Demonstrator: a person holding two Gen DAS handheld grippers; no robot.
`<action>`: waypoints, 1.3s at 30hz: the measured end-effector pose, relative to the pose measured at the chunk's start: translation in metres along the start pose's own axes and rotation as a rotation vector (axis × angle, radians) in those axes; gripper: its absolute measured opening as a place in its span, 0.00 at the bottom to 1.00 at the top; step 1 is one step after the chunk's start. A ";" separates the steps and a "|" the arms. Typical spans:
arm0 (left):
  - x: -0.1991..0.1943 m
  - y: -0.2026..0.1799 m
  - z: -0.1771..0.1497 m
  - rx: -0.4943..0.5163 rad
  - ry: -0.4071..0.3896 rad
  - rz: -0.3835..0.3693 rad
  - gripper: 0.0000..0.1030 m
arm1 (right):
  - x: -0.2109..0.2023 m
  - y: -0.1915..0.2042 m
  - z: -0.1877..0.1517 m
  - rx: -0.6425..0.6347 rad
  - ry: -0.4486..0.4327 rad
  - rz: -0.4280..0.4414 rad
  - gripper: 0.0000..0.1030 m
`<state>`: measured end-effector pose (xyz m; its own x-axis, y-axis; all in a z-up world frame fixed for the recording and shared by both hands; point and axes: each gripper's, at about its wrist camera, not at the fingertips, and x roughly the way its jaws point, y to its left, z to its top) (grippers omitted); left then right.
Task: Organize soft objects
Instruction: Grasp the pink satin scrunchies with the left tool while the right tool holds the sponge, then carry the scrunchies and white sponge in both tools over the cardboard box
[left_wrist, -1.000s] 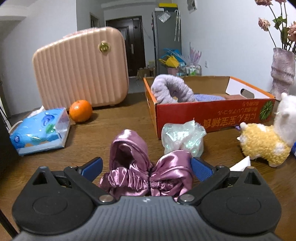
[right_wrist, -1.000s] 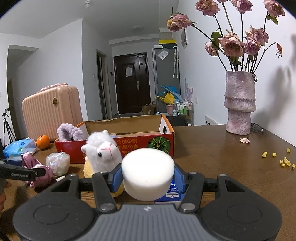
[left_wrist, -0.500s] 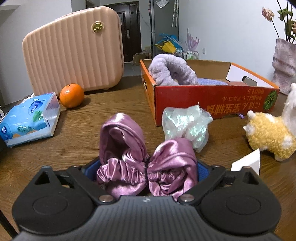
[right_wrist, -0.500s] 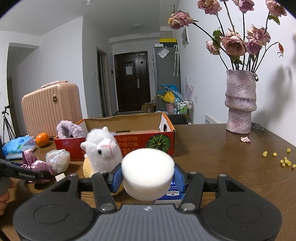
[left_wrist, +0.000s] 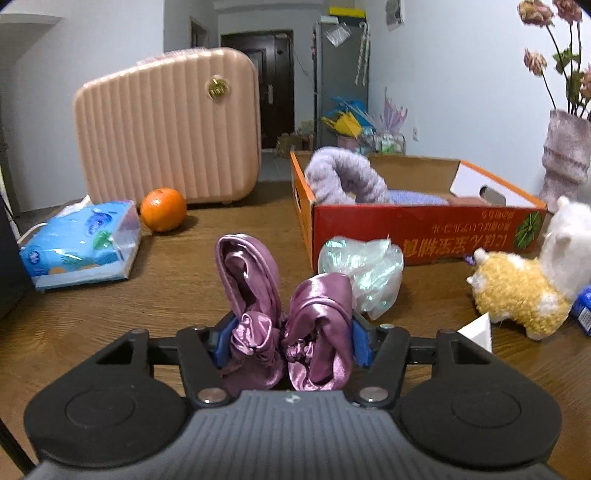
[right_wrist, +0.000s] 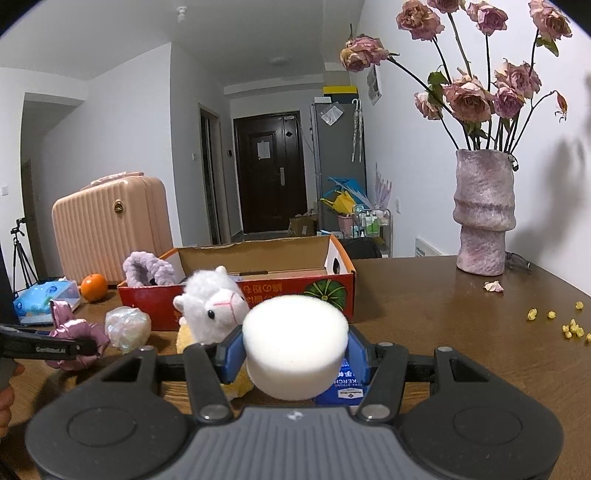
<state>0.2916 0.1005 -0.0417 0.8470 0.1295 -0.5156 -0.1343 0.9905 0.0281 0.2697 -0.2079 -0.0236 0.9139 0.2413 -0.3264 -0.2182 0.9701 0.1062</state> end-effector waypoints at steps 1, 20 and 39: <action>-0.004 0.000 0.000 -0.006 -0.013 0.003 0.58 | -0.001 0.000 0.000 0.000 -0.003 0.002 0.54; -0.075 -0.038 -0.004 -0.031 -0.157 -0.089 0.59 | -0.011 0.001 0.004 0.006 -0.049 0.023 0.54; -0.081 -0.045 -0.004 -0.035 -0.169 -0.097 0.59 | -0.013 0.000 0.005 0.012 -0.068 0.024 0.54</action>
<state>0.2273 0.0454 -0.0045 0.9306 0.0422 -0.3636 -0.0633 0.9969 -0.0463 0.2594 -0.2111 -0.0147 0.9296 0.2621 -0.2592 -0.2368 0.9635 0.1252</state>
